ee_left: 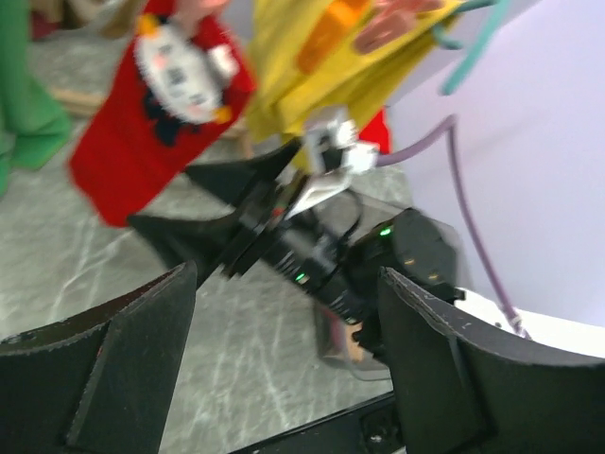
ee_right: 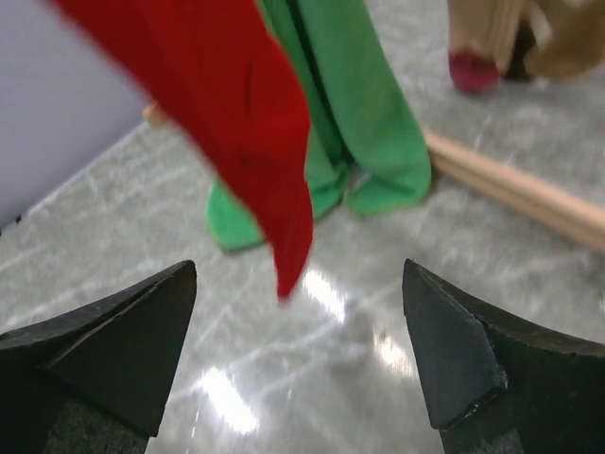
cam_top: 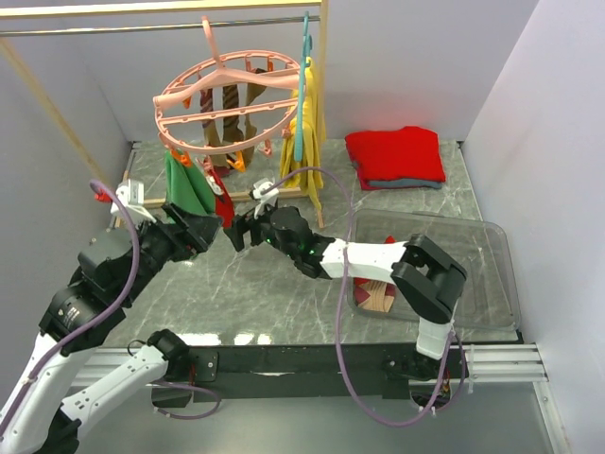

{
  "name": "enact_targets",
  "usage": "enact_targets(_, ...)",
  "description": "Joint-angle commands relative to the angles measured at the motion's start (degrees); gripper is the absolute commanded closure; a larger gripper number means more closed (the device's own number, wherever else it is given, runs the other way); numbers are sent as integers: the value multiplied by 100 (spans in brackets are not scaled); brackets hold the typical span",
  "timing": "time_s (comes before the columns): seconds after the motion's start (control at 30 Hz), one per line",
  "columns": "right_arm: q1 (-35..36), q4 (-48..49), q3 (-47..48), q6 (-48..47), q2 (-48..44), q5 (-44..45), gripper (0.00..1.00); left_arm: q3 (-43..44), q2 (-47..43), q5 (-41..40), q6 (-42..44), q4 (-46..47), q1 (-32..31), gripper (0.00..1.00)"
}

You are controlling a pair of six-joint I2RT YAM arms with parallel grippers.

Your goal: Remove the socks clipped to the hanger

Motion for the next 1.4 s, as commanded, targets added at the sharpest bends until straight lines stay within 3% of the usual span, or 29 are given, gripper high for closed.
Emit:
enact_targets(0.0, 12, 975, 323, -362, 304, -142, 6, -212, -342, -543, -159, -204, -16, 20)
enact_targets(0.1, -6, 1108, 446, -388, 515, -169, 8, -116, -448, -762, -106, -432, -16, 20)
enact_targets(0.17, 3, 1169, 569, -371, 646, -65, 16, -89, -536, -860, -167, -530, -24, 20)
enact_targets(0.2, -6, 1196, 595, -345, 690, -29, 28, -141, -588, -843, -185, -539, -16, 20)
enact_targets(0.27, -6, 1440, 552, -187, 778, 138, 34, -256, -773, -729, -185, -469, -24, 20)
enact_targets(0.3, 3, 1564, 508, -125, 805, 182, 44, -361, -825, -624, -194, -425, -24, 20)
enact_targets(0.37, 3, 1810, 437, -55, 858, 287, 51, -440, -949, -509, -238, -433, -16, 20)
enact_targets(0.47, 20, 1925, 446, 112, 867, 367, 51, -555, -1081, -316, -229, -416, -16, 20)
enact_targets(0.53, 47, 1829, 568, 104, 919, 376, 41, -546, -1098, -237, -185, -485, -16, 20)
enact_targets(0.67, 196, 1749, 639, -1, 990, 463, 35, -345, -1055, -227, 25, -626, -16, 20)
enact_targets(0.9, 275, 2110, 665, 139, 1209, 499, 37, -125, -1151, -315, 35, -460, -24, 20)
enact_targets(1.13, 275, 1873, 1579, 60, 1780, 701, 40, 7, -1230, -421, 113, -468, -24, 21)
enact_targets(1.2, 275, 1750, 1781, 25, 1886, 762, 48, 95, -1195, -456, 140, -512, -24, 21)
enact_targets(1.23, 275, 1750, 1791, 25, 1921, 780, 56, 121, -1169, -447, 149, -521, -24, 21)
enact_targets(1.27, 275, 1767, 1782, 68, 1921, 789, 74, 183, -1151, -438, 149, -538, -24, 21)
enact_targets(1.37, 302, 1968, 1449, 148, 1729, 727, 95, 175, -1098, -386, 79, -512, -16, 21)
